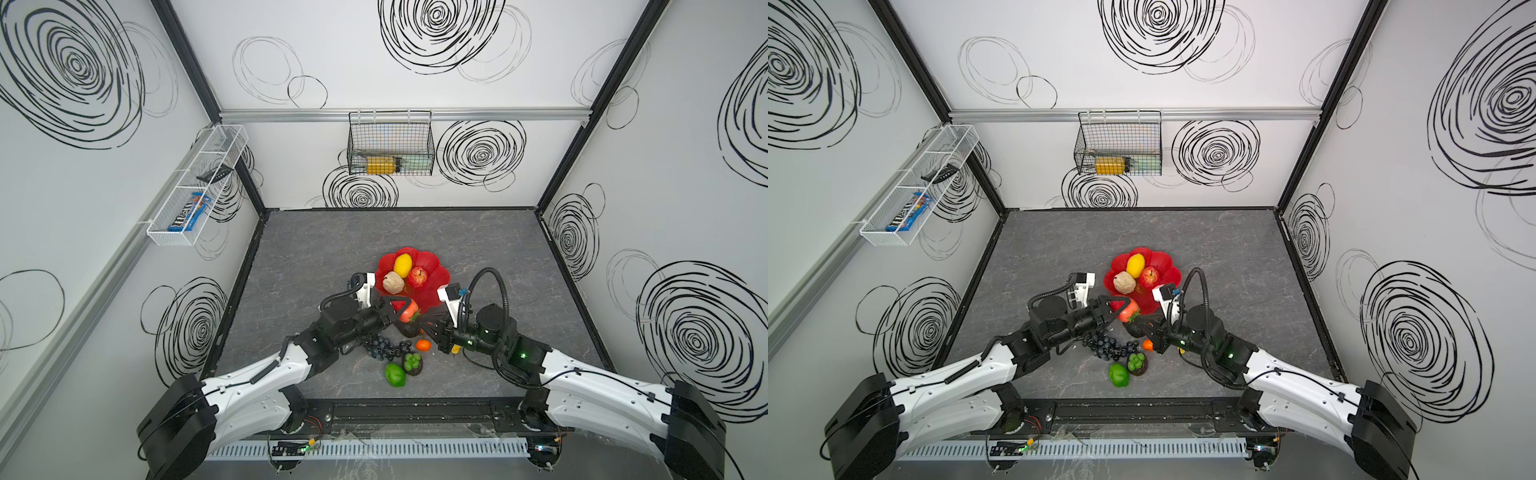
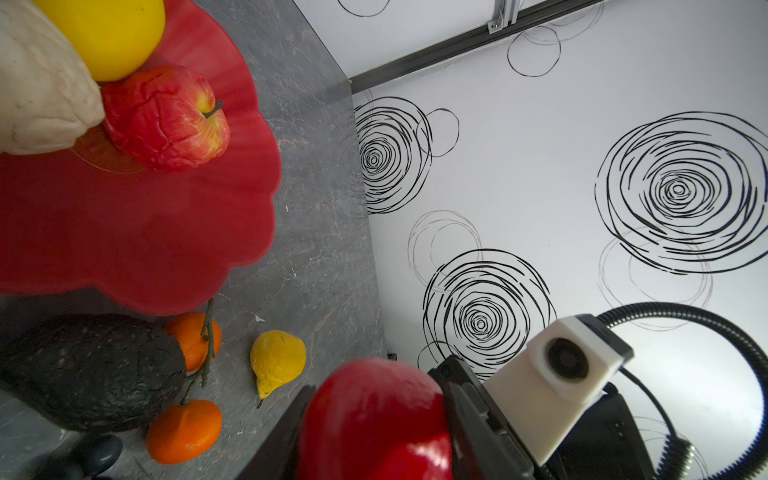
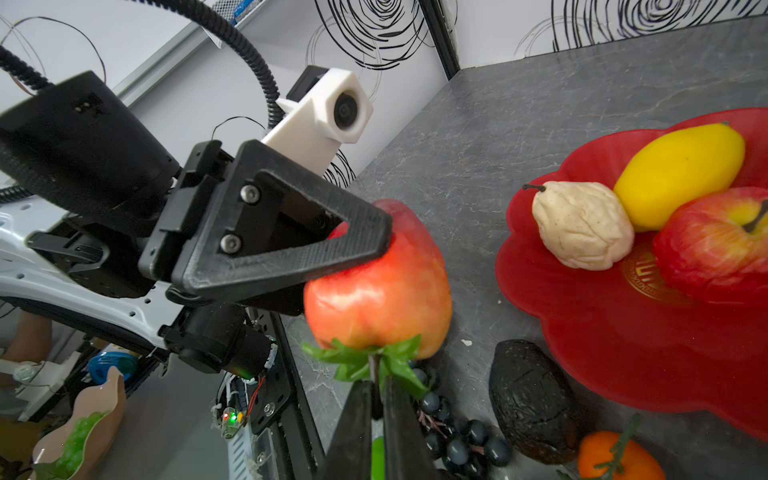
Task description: Place and organize the fake fruits in the fruit bowl
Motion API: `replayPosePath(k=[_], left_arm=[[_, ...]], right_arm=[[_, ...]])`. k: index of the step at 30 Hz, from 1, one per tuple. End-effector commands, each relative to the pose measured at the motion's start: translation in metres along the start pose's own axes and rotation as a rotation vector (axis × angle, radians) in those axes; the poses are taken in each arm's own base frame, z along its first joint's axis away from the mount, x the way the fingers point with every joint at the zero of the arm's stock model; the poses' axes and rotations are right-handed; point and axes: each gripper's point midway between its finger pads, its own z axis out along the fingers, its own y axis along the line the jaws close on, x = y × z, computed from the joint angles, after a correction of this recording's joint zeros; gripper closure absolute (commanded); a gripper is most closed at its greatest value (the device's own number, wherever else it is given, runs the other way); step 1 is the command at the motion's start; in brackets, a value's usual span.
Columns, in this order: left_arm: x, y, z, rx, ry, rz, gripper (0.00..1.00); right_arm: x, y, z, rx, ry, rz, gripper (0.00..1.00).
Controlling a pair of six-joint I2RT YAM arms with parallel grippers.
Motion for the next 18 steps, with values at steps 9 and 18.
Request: replayPosePath(k=[9,18], left_arm=[[-0.021,0.001,-0.006,-0.066,-0.065,0.118,0.18],[-0.083,0.03,-0.061,-0.315,-0.272,0.36,0.07]], right_arm=[[-0.026,0.002,-0.009,0.087,-0.026,-0.043,1.0],[-0.045,-0.054,-0.029,0.361,0.116,0.06,1.0]])
